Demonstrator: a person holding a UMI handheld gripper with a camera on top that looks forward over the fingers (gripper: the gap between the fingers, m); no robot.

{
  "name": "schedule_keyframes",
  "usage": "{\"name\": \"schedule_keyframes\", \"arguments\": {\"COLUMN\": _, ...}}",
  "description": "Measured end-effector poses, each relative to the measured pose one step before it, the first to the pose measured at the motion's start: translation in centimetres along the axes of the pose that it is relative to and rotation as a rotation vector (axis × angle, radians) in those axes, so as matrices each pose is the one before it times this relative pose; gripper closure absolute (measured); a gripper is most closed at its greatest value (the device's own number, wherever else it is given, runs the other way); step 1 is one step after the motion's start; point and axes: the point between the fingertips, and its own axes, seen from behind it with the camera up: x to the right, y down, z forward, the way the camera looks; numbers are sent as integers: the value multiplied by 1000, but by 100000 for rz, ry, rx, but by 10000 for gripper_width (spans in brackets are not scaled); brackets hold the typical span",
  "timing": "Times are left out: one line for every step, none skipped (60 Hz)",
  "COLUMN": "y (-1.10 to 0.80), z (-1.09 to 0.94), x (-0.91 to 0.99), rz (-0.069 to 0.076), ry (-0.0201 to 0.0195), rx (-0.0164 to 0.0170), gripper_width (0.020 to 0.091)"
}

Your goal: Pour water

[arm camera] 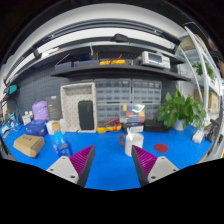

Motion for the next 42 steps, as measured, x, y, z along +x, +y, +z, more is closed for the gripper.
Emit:
{"name": "schedule_keyframes", "arguments": {"y": 683, "z": -231, "x": -800, "rz": 524, "ry": -104, "rx": -730, "gripper_width": 365}}
{"name": "schedule_keyframes", "arguments": {"y": 692, "z": -225, "x": -767, "rz": 566, "ry": -62, "rx": -727, "gripper_width": 365}}
{"name": "schedule_keyframes", "arguments": {"y": 631, "z": -205, "x": -754, "rz": 552, "ry": -278, "rx": -709, "gripper_width": 366}}
{"name": "schedule_keyframes", "arguments": {"y": 621, "z": -190, "x": -840, "rz": 500, "ry": -640, "rx": -782, "gripper_width": 365}}
{"name": "schedule_keyframes", "arguments": {"y": 583, "z": -144, "x": -894, "rz": 367, "ry": -991, "rx": -854, "gripper_width": 367}}
{"name": "schedule_keyframes", "arguments": {"y": 579, "z": -120, "x": -864, "rz": 372, "ry": -1061, "rx": -1050, "gripper_width": 367}}
{"name": "schedule_keyframes", "arguments": {"y": 593, "z": -48, "x": -855, "rz": 338, "ry": -930, "rx": -1116, "gripper_width": 366}}
{"name": "schedule_keyframes", "arguments": {"y": 584, "z": -38, "x": -864, "rz": 151, "ry": -949, "rx": -1135, "gripper_width": 365}}
{"name": "schedule_keyframes", "arguments": {"y": 550, "z": -5, "x": -869, "rz": -43, "ry": -1219, "rx": -928, "gripper_width": 365}}
{"name": "schedule_keyframes", "arguments": {"y": 417, "z": 15, "x": -974, "rz": -262, "ry": -1498, "rx": -717, "gripper_width": 368}}
{"name": "schedule_keyframes", "arguments": {"y": 404, "z": 67, "x": -990, "rz": -514, "ry": -1593, "rx": -601, "gripper_width": 368}}
{"name": "schedule_keyframes", "arguments": {"y": 372, "z": 99, "x": -874, "rz": -614, "ry": -1328, "rx": -663, "gripper_width": 367}}
{"name": "schedule_keyframes", "arguments": {"y": 341, "z": 170, "x": -796, "rz": -681, "ry": -963, "rx": -626, "gripper_width": 365}}
{"name": "schedule_keyframes", "arguments": {"y": 276, "z": 208, "x": -724, "rz": -685, "ry": -695, "rx": -466, "gripper_width": 362}}
{"name": "schedule_keyframes", "arguments": {"y": 242, "z": 248, "x": -684, "rz": -595, "ry": -519, "rx": -306, "gripper_width": 358}}
{"name": "schedule_keyframes", "arguments": {"y": 215, "z": 300, "x": -661, "rz": -522, "ry": -583, "rx": -423, "gripper_width": 360}}
{"name": "schedule_keyframes", "arguments": {"y": 200, "z": 318, "x": -662, "rz": -494, "ry": -695, "rx": -547, "gripper_width": 359}}
{"name": "schedule_keyframes", "arguments": {"y": 136, "z": 321, "x": -640, "rz": -383, "ry": -797, "rx": -535, "gripper_width": 355}}
{"name": "schedule_keyframes", "arguments": {"y": 74, "z": 344, "x": -639, "rz": -305, "ry": -810, "rx": -367, "gripper_width": 358}}
{"name": "schedule_keyframes", "arguments": {"y": -17, "z": 361, "x": -576, "rz": -267, "ry": -582, "rx": -76, "gripper_width": 358}}
{"name": "schedule_keyframes", "arguments": {"y": -97, "z": 329, "x": -451, "rz": -361, "ry": -304, "rx": 86, "gripper_width": 361}}
{"name": "schedule_keyframes", "arguments": {"y": -133, "z": 335, "x": -365, "rz": -537, "ry": -49, "rx": 204, "gripper_width": 364}}
{"name": "schedule_keyframes", "arguments": {"y": -200, "z": 357, "x": -286, "rz": -647, "ry": 90, "rx": 349, "gripper_width": 361}}
{"name": "schedule_keyframes", "arguments": {"y": -236, "z": 365, "x": -213, "rz": -704, "ry": 413, "rx": 470, "gripper_width": 361}}
{"name": "schedule_keyframes", "arguments": {"y": -279, "z": 363, "x": -115, "rz": -716, "ry": 470, "rx": 537, "gripper_width": 363}}
{"name": "schedule_keyframes", "arguments": {"y": -299, "z": 374, "x": -68, "rz": -661, "ry": 535, "rx": 508, "gripper_width": 360}}
{"name": "schedule_keyframes", "arguments": {"y": -263, "z": 369, "x": -43, "rz": -555, "ry": 587, "rx": 415, "gripper_width": 361}}
{"name": "schedule_keyframes", "arguments": {"y": -267, "z": 401, "x": -17, "rz": -336, "ry": 615, "rx": 366, "gripper_width": 361}}
{"name": "schedule_keyframes", "arguments": {"y": -240, "z": 395, "x": 19, "rz": -183, "ry": 667, "rx": 336, "gripper_width": 362}}
{"name": "schedule_keyframes", "arguments": {"y": -231, "z": 400, "x": 48, "rz": -69, "ry": 660, "rx": 361, "gripper_width": 361}}
{"name": "schedule_keyframes", "arguments": {"y": -237, "z": 370, "x": 69, "rz": -28, "ry": 571, "rx": 356, "gripper_width": 359}}
{"name": "schedule_keyframes", "arguments": {"y": -209, "z": 355, "x": 49, "rz": 59, "ry": 505, "rx": 361, "gripper_width": 361}}
{"name": "schedule_keyframes", "arguments": {"y": -221, "z": 339, "x": 112, "rz": 169, "ry": 494, "rx": 422, "gripper_width": 361}}
{"name": "schedule_keyframes", "arguments": {"y": -237, "z": 362, "x": 102, "rz": 176, "ry": 507, "rx": 498, "gripper_width": 360}}
{"name": "schedule_keyframes", "arguments": {"y": -223, "z": 352, "x": 124, "rz": 182, "ry": 505, "rx": 477, "gripper_width": 360}}
{"name": "schedule_keyframes", "arguments": {"y": -208, "z": 351, "x": 111, "rz": 152, "ry": 485, "rx": 487, "gripper_width": 361}}
{"name": "schedule_keyframes", "arguments": {"y": -196, "z": 346, "x": 96, "rz": 20, "ry": 357, "rx": 493, "gripper_width": 361}}
{"name": "schedule_keyframes", "arguments": {"y": -181, "z": 305, "x": 96, "rz": -96, "ry": 292, "rx": 517, "gripper_width": 360}}
{"name": "schedule_keyframes", "arguments": {"y": -156, "z": 282, "x": 79, "rz": -125, "ry": 323, "rx": 448, "gripper_width": 360}}
{"name": "schedule_keyframes", "arguments": {"y": -117, "z": 292, "x": 88, "rz": -157, "ry": 379, "rx": 418, "gripper_width": 360}}
{"name": "schedule_keyframes", "arguments": {"y": -115, "z": 279, "x": 97, "rz": -238, "ry": 342, "rx": 373, "gripper_width": 359}}
{"name": "schedule_keyframes", "arguments": {"y": -117, "z": 265, "x": 85, "rz": -283, "ry": 239, "rx": 428, "gripper_width": 359}}
